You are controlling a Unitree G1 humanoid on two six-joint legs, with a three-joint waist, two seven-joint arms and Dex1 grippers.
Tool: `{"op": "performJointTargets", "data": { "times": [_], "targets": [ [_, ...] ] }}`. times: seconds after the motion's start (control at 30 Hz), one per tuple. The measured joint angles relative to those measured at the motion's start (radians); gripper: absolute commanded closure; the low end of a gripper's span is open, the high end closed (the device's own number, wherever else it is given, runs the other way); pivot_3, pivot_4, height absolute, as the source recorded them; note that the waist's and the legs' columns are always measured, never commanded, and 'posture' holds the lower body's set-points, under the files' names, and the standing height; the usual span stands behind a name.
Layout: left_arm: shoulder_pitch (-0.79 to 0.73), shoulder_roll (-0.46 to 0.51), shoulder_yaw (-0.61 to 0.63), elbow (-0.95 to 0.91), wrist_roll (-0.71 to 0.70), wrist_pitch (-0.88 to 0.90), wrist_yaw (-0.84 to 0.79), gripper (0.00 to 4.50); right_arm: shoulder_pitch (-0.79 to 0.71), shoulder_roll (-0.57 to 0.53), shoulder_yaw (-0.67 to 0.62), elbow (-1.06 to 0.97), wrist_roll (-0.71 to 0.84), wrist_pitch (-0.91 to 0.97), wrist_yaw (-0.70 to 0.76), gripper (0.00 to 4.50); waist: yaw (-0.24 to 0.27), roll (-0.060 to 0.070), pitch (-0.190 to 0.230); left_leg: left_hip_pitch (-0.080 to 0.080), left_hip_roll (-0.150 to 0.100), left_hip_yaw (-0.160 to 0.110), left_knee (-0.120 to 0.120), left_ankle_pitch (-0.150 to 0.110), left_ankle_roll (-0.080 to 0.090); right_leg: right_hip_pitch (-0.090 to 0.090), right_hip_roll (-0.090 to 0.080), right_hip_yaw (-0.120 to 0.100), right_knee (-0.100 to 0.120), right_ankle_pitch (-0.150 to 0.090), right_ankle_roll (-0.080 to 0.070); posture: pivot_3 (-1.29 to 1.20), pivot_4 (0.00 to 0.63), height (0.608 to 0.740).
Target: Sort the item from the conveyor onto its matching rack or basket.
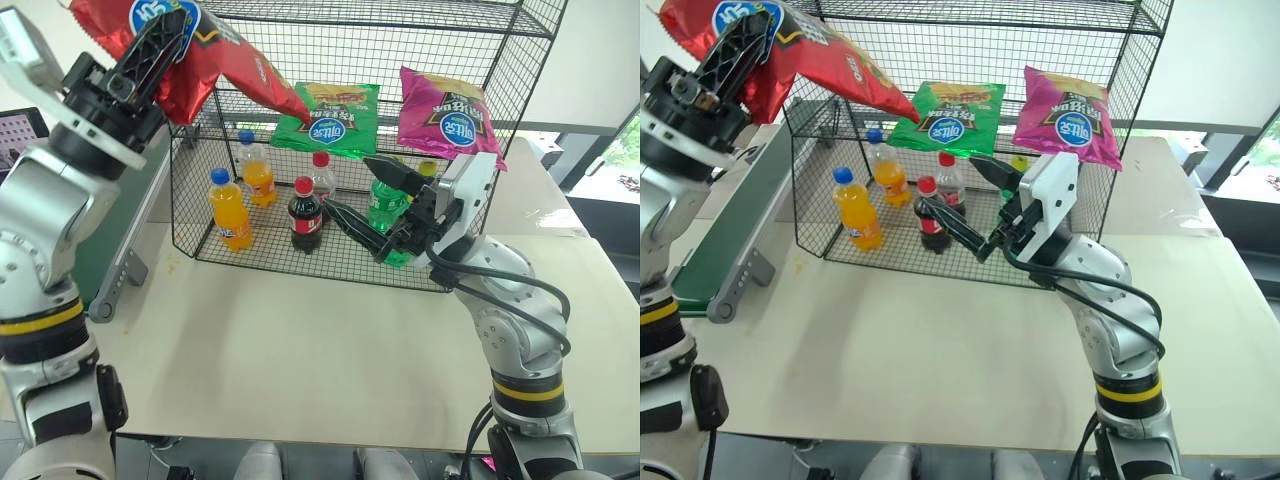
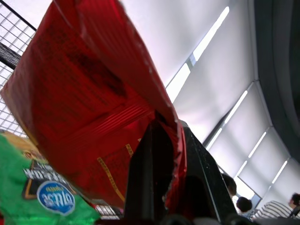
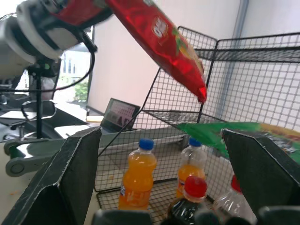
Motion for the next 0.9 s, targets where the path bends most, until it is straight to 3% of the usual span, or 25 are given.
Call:
{"op": "performJointTargets", "data": {
  "times": [0.17,0.57,0.9],
  "targets": [
    [0.039,-0.083,-0.014,0.221,0.184,0.002,-0.017,4.40,0.016,-0.012,-0.022,-0.039,-0.014,0.022,-0.058,0.00,0.003,-0.001,0.001,-0.003,0.000,-0.001,0.001,0.001,0.000,-0.001,0.000,0.000,0.000,0.000,0.000,0.00,0.150,0.740],
    [-0.095,-0.309,0.072,0.246,0.342,-0.089,0.145,4.40,-0.034,-0.018,-0.005,-0.051,-0.085,0.027,-0.110,0.00,0.009,-0.003,0.002,-0.004,0.000,-0.002,0.002,0.001,0.000,0.000,0.000,0.000,0.000,0.000,0.000,0.00,0.150,0.740],
    [-0.216,-0.409,0.125,0.404,0.525,-0.238,0.193,4.40,-0.064,0.012,0.026,-0.047,-0.117,0.018,-0.112,0.00,0.008,-0.003,0.002,-0.004,-0.001,-0.002,0.002,0.002,0.001,-0.001,0.000,0.000,0.000,0.000,0.000,0.00,0.150,0.740]
  ]
}}
